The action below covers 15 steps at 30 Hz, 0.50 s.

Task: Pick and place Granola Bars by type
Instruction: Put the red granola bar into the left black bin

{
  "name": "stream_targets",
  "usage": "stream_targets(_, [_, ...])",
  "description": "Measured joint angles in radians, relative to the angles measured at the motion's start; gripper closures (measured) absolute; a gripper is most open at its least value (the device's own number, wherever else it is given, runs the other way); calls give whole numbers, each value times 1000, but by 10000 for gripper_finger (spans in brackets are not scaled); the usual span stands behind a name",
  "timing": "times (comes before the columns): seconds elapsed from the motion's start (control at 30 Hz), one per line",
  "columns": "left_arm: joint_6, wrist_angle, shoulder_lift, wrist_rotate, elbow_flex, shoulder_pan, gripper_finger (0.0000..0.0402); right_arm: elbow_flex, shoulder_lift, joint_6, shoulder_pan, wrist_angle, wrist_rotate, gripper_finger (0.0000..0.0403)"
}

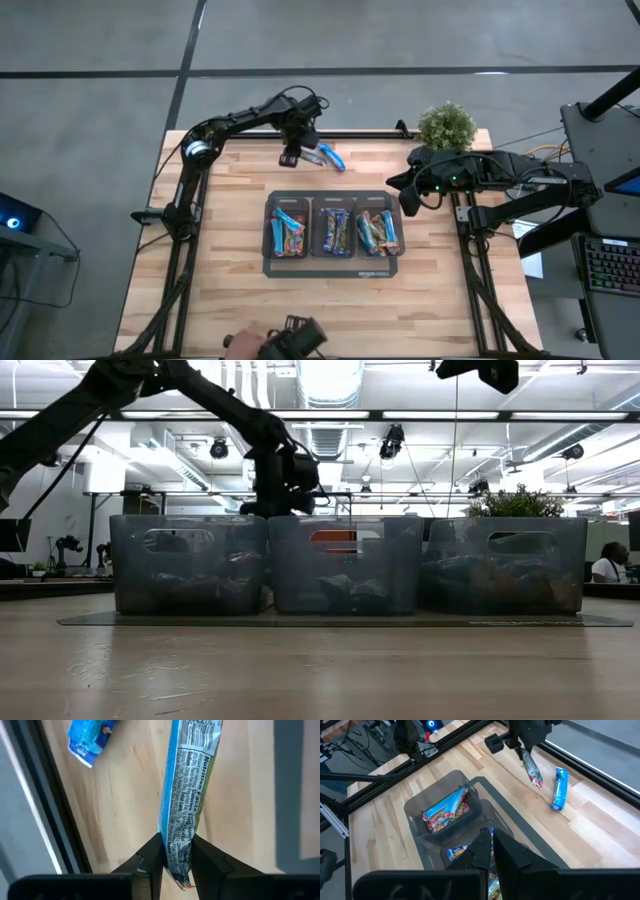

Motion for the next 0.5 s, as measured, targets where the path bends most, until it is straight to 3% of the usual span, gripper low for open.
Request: stream_targets(0.5, [-168, -272, -1, 1, 206, -70, 332, 0, 0, -25, 0, 0, 0, 390])
